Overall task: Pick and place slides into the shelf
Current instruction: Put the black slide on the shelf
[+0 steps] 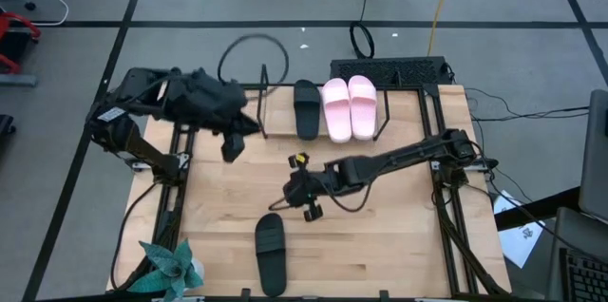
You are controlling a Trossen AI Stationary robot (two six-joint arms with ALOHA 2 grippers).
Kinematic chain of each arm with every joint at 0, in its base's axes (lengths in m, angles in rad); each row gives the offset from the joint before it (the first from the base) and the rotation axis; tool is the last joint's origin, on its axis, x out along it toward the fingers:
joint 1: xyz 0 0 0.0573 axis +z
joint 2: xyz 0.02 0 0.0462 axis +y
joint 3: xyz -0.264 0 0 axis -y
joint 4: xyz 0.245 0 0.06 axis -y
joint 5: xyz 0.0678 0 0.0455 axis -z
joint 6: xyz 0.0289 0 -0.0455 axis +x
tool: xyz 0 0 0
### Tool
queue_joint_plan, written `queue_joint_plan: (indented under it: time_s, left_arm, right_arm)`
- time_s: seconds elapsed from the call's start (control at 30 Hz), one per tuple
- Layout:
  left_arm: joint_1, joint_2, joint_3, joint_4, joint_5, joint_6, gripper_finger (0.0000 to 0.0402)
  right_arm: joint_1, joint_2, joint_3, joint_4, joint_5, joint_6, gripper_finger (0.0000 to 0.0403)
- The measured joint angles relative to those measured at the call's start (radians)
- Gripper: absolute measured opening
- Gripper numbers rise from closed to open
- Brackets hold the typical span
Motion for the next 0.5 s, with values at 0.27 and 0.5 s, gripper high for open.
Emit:
queue_joint_plan:
  time_s: [0.27,0.5]
  left_arm:
    - [-0.269,0.014,0.000,-0.016,-0.050,-0.160,0.0051]
    - [-0.500,0.109,0.000,-0.016,-0.079,-0.286,0.0051]
  right_arm:
    - [0.079,-0.031,0.000,-0.169,0.231,0.263,0.0098]
    - [0.144,-0.141,0.000,-0.365,0.259,0.611,0.0098]
